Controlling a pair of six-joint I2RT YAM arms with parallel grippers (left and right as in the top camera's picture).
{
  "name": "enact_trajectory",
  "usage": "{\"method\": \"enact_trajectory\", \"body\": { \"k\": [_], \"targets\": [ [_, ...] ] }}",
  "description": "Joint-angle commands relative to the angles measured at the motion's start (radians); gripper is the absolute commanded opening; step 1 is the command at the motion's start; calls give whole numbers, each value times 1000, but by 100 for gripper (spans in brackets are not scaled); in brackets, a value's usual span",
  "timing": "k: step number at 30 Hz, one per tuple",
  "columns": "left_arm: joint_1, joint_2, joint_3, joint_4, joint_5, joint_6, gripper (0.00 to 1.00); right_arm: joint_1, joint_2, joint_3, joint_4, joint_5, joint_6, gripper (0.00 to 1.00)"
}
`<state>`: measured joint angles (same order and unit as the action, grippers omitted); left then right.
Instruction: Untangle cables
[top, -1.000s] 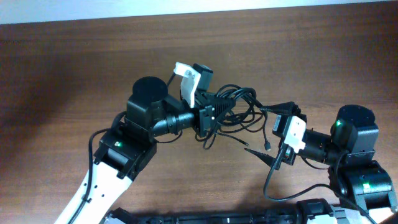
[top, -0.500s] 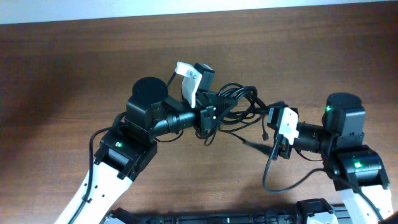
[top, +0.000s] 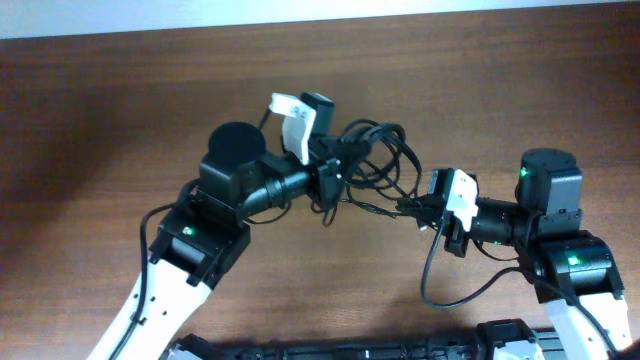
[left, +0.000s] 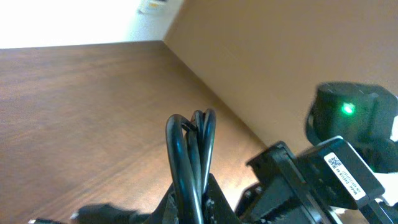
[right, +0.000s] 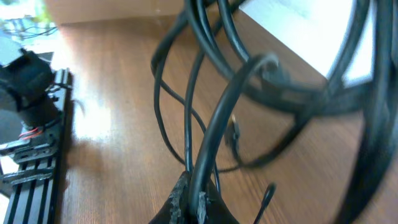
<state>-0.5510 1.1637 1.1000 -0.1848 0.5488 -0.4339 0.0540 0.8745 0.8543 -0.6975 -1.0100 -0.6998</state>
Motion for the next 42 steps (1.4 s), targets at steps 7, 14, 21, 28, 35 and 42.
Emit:
{"method": "enact_trajectory", "body": {
  "k": [7, 14, 21, 28, 35, 42],
  "targets": [
    [128, -50, 27, 19, -23, 17, 0, -2, -1, -2, -3, 381, 307, 4],
    [187, -79, 27, 19, -23, 16, 0, -2, -1, -2, -22, 478, 369, 4],
    [201, -80, 27, 19, -23, 16, 0, -2, -1, -2, -51, 480, 369, 39],
    [201, -80, 27, 3, -15, 18, 0, -2, -4, -1, -62, 457, 369, 98],
    [201, -80, 27, -56, 59, 132, 0, -2, -4, -1, -59, 416, 369, 99],
    [201, -80, 27, -150, 252, 359, 0, -2, -4, 1, 10, 200, 368, 99]
  ]
}}
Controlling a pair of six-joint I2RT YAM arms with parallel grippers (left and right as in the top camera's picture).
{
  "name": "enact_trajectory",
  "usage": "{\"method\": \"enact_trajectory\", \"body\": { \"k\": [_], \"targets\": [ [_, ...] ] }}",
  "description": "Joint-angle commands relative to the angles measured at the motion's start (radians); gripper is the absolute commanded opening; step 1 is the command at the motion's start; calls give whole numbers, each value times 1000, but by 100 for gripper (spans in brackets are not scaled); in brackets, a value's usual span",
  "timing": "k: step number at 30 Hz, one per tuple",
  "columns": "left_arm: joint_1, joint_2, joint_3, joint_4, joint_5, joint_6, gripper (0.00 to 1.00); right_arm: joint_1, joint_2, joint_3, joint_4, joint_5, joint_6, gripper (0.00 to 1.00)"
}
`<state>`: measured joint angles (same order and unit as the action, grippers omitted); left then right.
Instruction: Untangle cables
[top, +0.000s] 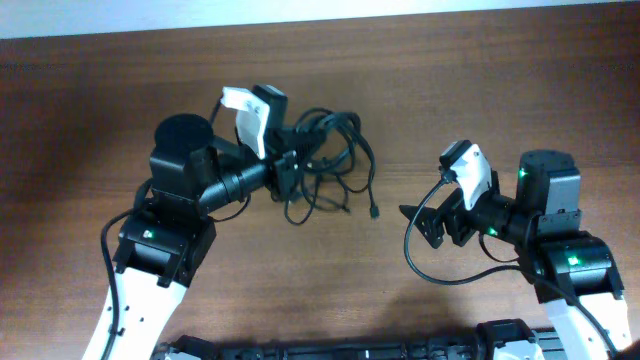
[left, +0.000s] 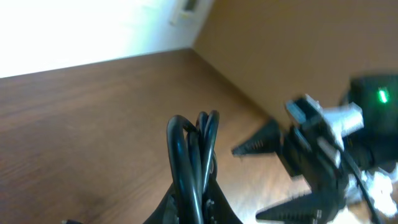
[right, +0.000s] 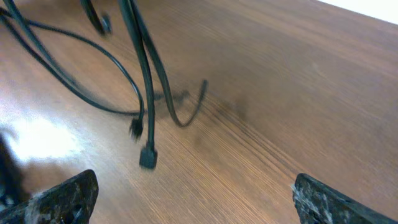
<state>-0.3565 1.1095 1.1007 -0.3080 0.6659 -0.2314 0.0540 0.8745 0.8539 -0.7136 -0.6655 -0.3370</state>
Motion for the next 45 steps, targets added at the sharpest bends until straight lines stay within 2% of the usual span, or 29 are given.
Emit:
{"method": "enact_trajectory", "body": {
  "k": [1, 4, 7, 14, 19, 22, 24, 25, 26, 27, 33, 35, 36, 38, 39, 40, 42, 45],
  "targets": [
    [6, -26, 26, -45, 174, 192, 0, -2, -4, 1, 46, -196, 5, 99],
    [6, -26, 26, -87, 285, 293, 0, -2, -4, 1, 108, -345, 5, 100],
    [6, -26, 26, -133, 315, 357, 0, -2, -4, 1, 154, -452, 2, 97],
    [-31, -25, 26, -174, 319, 362, 0, -2, -4, 1, 243, -622, 2, 82],
    [-108, -25, 26, -176, 318, 406, 0, -2, -4, 1, 251, -636, 2, 74],
    [-134, -25, 26, -176, 314, 429, 0, -2, -4, 1, 251, -636, 2, 59],
    [-134, -25, 26, -176, 314, 430, 0, -2, -4, 1, 251, -636, 2, 44],
    [-134, -25, 26, -176, 314, 430, 0, -2, -4, 1, 251, -636, 2, 34],
    [-134, -25, 26, -175, 307, 429, 0, -2, -4, 1, 251, -636, 2, 15],
    [-134, -25, 26, -175, 298, 428, 0, -2, -4, 1, 251, -636, 2, 6],
    [-134, -25, 26, -156, 269, 428, 0, -2, -4, 1, 251, -635, 2, 4],
    [-134, -25, 26, -141, 269, 428, 4, -2, -4, 1, 250, -624, 2, 4],
    [-134, -26, 26, -134, 269, 428, 19, -2, -4, 1, 250, -611, 3, 4],
    [-134, -26, 26, -130, 269, 428, 31, -2, -4, 1, 247, -588, 3, 4],
    [-134, -26, 26, -130, 269, 428, 45, -2, -4, 1, 246, -575, 6, 4],
    [-134, -26, 26, -131, 269, 428, 51, -2, -4, 1, 245, -566, 6, 4],
    [-134, -26, 26, -131, 270, 428, 58, -2, -4, 1, 238, -548, 6, 4],
    [-134, -26, 26, -130, 270, 428, 60, -2, -4, 1, 239, -534, 6, 4]
  ]
}}
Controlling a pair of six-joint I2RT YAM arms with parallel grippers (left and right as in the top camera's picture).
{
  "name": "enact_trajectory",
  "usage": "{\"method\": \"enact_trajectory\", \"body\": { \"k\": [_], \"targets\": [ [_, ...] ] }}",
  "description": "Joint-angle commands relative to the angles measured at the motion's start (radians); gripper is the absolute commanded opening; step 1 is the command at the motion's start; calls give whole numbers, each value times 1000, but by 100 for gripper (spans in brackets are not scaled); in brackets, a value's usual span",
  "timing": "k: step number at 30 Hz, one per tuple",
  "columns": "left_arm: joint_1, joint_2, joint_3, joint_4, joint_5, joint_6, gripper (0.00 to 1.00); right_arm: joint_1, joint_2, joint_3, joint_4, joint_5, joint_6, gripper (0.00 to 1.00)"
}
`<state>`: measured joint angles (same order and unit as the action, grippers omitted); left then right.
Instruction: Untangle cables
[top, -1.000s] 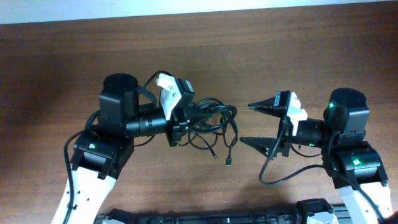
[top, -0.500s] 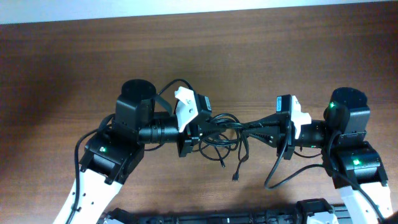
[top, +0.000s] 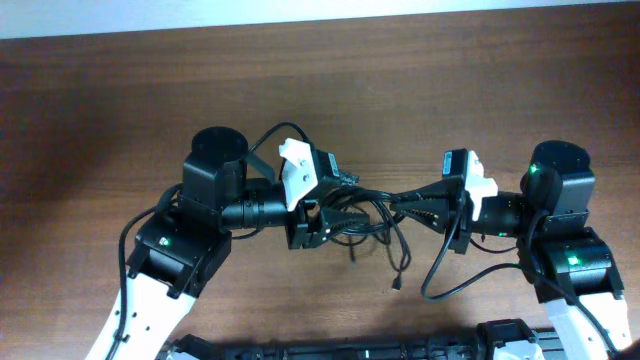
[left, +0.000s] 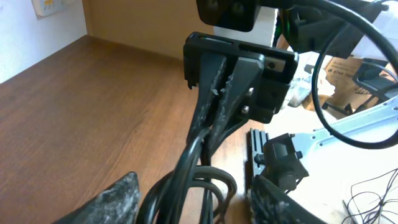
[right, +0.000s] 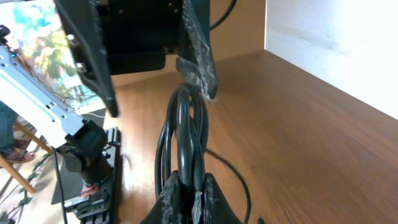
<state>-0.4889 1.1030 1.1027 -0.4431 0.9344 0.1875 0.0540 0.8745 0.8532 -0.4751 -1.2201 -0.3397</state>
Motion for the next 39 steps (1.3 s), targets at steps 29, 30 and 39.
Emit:
{"method": "enact_trajectory", "body": {
  "k": [29, 30, 39],
  "targets": [
    [248, -23, 24, 26, 111, -367, 94, -4, -4, 2, 392, 32, 299, 4],
    [248, -23, 24, 39, 84, -424, 93, -4, -3, 2, 423, 50, 336, 4],
    [245, -23, 24, 45, -61, -854, 91, -4, 1, 2, 500, 321, 583, 4]
  ]
}}
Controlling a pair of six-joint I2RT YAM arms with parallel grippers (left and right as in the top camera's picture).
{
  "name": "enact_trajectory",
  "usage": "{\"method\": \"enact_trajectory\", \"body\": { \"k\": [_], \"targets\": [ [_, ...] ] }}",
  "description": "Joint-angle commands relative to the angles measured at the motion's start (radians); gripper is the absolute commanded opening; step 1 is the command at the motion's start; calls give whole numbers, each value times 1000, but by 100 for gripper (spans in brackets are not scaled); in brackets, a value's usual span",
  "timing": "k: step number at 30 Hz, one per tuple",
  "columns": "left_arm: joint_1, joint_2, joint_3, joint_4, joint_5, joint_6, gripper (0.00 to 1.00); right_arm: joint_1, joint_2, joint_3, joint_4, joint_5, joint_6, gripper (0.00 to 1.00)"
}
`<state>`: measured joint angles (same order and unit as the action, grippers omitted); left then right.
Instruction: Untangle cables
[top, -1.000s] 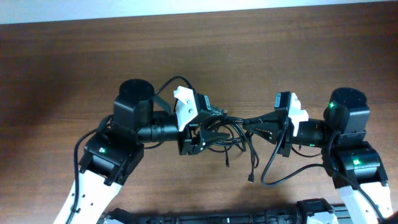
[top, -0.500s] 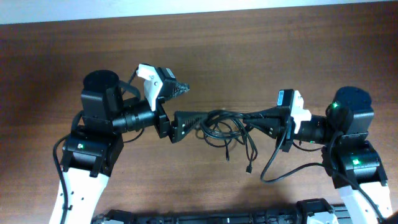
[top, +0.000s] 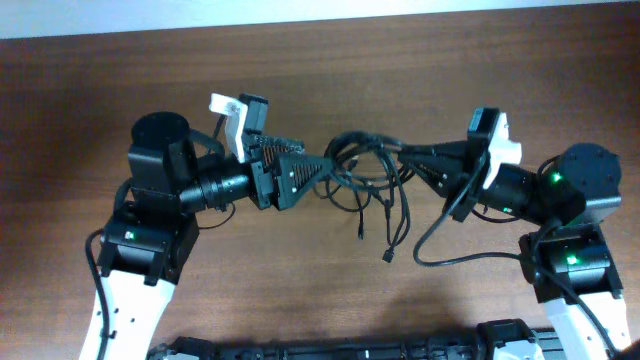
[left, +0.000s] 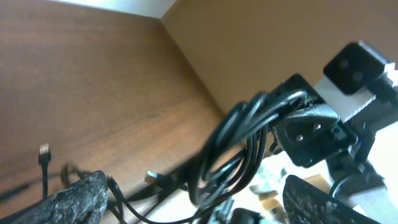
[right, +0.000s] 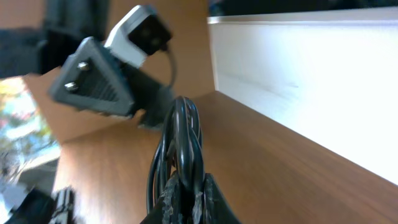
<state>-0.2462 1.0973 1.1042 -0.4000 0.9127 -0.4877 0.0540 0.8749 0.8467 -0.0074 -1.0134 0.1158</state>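
A tangle of black cables (top: 362, 168) hangs above the brown table (top: 120, 80) between the two arms. My right gripper (top: 418, 160) is shut on several of its loops; in the right wrist view those cable loops (right: 185, 134) rise straight out of the closed right gripper (right: 186, 194). My left gripper (top: 312, 176) is open just left of the tangle, its tip close to it. In the left wrist view the left gripper (left: 196, 196) is spread wide, with the cable bundle (left: 245, 134) ahead of it. Loose plug ends (top: 388, 256) dangle low.
The right arm's own lead (top: 440, 255) loops down under its wrist. The back edge of the table (top: 400, 14) meets a white wall. Bare wood lies all round the arms.
The arms have drawn apart: the left gripper, still open, is now further left and back, and the right gripper, still shut on the tangle, is further right. The tangle hangs between them.
At first both grippers were shut on the tangle at mid-table. Then the left held it alone at the left while the right stood open and apart. Then the right was shut on it and the left open. Now the right alone holds it.
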Motion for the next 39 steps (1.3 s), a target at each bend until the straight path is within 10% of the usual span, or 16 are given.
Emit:
{"method": "enact_trajectory", "body": {
  "k": [1, 21, 30, 39],
  "targets": [
    [-2, -17, 23, 2, -43, -195, 93, -4, 3, 8, 63, 118, 162, 4],
    [-247, 95, 23, 167, -311, -487, 93, -2, 62, 8, 303, 13, 422, 4],
    [-251, 165, 23, 272, -304, -567, 63, -2, 62, 8, 304, -26, 425, 4],
    [-251, 165, 23, 299, -298, -574, 0, -2, 64, 8, 299, -30, 423, 4]
  ]
}}
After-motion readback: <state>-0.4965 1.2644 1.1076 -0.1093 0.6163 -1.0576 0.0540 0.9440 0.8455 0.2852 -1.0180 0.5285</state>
